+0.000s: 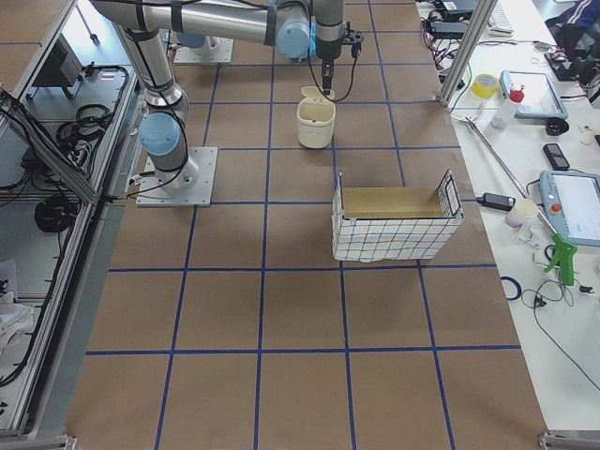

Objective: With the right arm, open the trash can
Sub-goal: 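Lift the right gripper to swing the lid open upward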

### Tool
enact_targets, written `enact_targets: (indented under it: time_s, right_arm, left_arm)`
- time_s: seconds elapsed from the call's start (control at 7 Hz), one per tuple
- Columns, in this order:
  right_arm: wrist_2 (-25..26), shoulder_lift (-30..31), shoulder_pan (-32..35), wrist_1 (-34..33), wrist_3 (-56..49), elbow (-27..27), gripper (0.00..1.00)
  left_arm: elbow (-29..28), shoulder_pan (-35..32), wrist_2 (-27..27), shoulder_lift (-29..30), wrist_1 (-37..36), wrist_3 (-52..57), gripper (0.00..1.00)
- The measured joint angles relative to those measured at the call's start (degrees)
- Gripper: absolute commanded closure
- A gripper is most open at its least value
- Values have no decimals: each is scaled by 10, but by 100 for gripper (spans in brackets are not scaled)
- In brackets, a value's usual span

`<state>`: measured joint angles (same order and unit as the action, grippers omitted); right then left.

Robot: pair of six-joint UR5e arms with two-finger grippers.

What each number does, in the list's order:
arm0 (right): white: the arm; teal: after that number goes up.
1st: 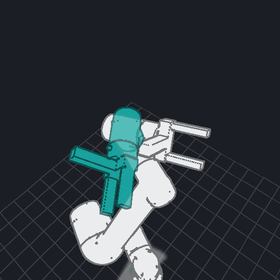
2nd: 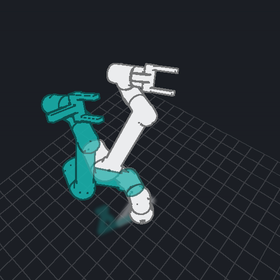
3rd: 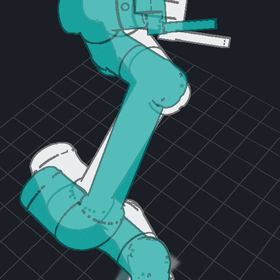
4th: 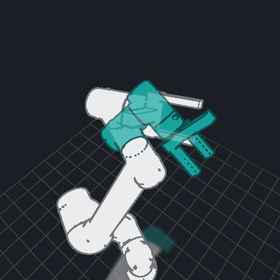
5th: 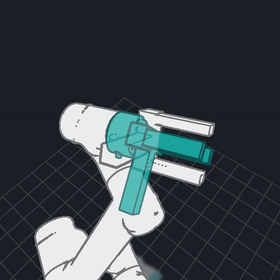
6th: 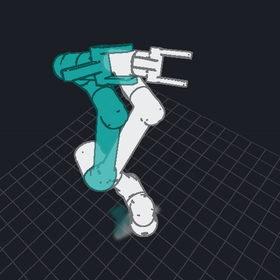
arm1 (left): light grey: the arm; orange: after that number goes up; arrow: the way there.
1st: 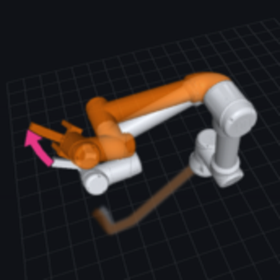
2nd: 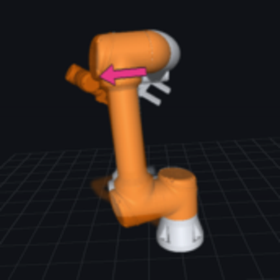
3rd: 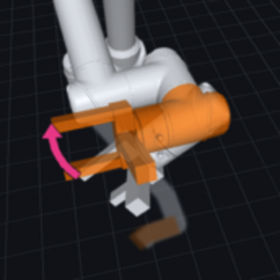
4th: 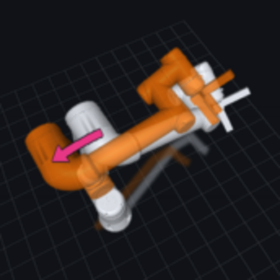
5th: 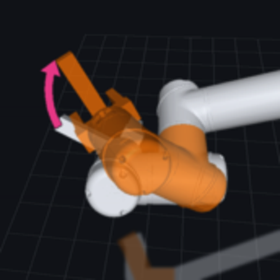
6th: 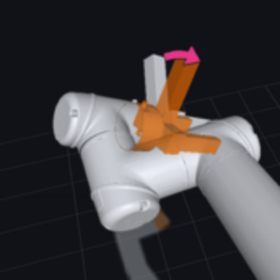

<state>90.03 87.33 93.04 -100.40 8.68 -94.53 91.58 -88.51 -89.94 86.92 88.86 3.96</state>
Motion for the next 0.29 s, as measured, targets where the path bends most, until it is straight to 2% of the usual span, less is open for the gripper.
enact_targets:
  time_s: [0.29]
  right_arm:
    - [3,7,0,105,0,93,0]
  left_arm:
    - [0,0,0,0,0,0,0]
